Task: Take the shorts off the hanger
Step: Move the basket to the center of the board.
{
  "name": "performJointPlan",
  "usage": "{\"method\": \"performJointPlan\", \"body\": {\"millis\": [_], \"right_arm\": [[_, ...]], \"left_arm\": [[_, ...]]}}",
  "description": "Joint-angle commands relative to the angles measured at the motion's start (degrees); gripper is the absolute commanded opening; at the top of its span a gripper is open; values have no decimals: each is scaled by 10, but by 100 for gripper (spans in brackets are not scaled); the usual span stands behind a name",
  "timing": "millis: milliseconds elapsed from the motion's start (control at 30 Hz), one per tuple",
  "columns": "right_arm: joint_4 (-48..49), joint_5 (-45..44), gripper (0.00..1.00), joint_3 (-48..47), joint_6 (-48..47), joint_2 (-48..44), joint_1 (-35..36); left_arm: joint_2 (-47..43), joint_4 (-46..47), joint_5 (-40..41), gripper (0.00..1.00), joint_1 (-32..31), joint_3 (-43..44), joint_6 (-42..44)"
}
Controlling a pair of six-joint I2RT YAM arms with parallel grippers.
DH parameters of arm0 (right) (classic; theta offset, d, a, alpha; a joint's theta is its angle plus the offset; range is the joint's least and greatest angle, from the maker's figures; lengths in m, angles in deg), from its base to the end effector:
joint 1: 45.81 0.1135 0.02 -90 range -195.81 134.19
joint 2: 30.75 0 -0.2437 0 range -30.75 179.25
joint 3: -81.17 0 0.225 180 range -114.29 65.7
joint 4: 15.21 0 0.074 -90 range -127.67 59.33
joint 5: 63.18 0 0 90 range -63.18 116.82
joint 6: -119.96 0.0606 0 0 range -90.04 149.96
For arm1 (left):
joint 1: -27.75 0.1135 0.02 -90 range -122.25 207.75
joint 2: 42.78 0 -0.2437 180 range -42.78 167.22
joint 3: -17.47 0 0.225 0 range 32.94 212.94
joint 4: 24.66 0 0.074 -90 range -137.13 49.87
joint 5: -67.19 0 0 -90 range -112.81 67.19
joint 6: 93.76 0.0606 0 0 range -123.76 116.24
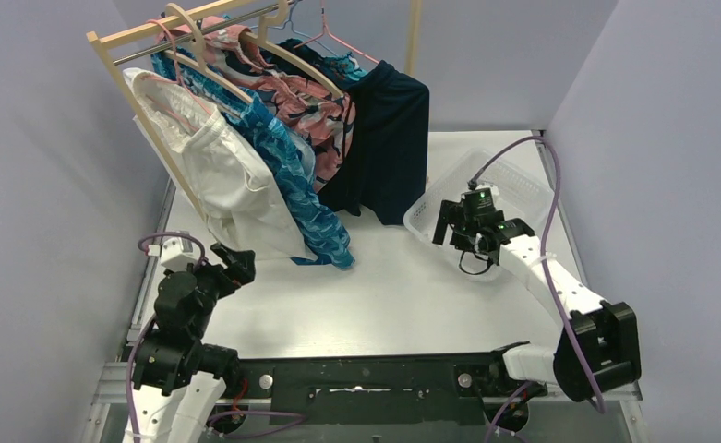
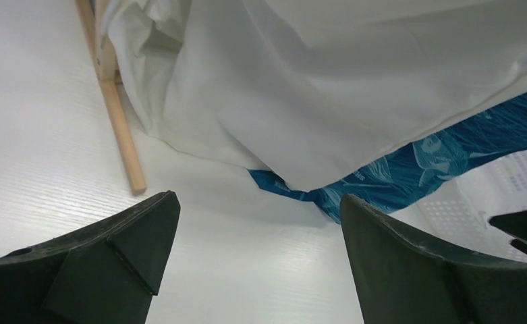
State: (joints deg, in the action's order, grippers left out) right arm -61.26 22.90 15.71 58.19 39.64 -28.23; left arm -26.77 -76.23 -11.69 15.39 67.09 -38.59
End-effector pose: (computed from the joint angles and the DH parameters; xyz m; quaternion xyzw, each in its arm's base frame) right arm 0.2367 0.0707 0.2193 0.0988 0.9369 0.1002 0.3200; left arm 0.1003 -0.0100 0.2641 -0.2127 0.7785 -0.1625 0.5677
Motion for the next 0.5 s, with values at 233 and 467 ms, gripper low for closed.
{"method": "performJointPlan", "body": {"millis": [233,467], "right_arm": [[-15,48,98,8,15,106,-109],[-56,-26,98,-22,-29,91,-206]], "left_arm": [[-8,104,-123,91,-10,-31,-9],[-2,137,-133,91,-10,-42,-3]]}}
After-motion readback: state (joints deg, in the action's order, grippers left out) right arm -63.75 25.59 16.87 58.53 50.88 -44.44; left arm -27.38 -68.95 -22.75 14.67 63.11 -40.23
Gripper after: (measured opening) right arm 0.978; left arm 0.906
